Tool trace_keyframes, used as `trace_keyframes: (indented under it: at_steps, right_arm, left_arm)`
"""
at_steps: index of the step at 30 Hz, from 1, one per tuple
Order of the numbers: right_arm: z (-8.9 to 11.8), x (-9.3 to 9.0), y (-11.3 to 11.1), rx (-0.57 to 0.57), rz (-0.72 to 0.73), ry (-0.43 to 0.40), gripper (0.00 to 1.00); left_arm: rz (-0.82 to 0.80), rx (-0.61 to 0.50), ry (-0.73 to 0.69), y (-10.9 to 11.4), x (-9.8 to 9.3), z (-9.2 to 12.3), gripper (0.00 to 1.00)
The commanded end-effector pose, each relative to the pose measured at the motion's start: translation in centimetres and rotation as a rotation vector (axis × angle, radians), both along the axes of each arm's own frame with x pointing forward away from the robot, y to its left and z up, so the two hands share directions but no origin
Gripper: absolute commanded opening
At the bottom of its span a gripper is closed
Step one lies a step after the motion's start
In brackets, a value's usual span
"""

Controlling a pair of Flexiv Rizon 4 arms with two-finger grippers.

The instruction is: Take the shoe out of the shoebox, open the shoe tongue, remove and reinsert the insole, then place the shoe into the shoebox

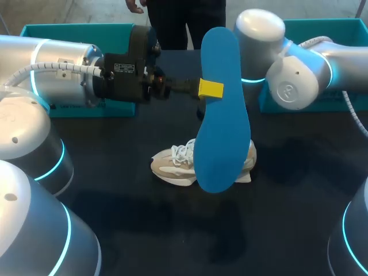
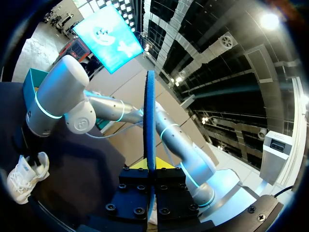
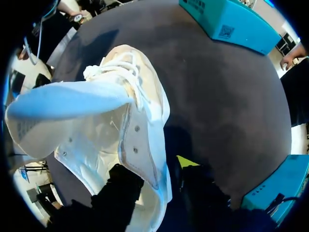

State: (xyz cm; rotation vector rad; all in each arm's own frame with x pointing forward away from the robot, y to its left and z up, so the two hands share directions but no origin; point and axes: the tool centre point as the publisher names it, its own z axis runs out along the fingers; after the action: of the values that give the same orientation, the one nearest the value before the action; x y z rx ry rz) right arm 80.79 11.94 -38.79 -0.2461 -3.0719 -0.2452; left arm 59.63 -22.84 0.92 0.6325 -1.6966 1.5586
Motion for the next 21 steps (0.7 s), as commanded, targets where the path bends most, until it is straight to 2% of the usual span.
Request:
trace_keyframes:
  at_steps: [1,14,21]
  right_arm:
    - [0.6,-0.1,-0.1,-0.008,-0.008,0.009,0.00]
    - [2.7,-0.6,0.0,0.003,-0.115,0.103,0.00]
    - [4.2,-1.2,0.0,0.046,-0.300,0.174,0.00]
  left_arm:
    - [0.004,-0.003,0.000,-0.1,-0.2,-0.2,0.00]
    - [0.004,-0.003,0.000,-0.1,-0.2,-0.2,0.00]
    - [0.004,-0.003,0.000,-0.1,-0.2,-0.2,0.00]
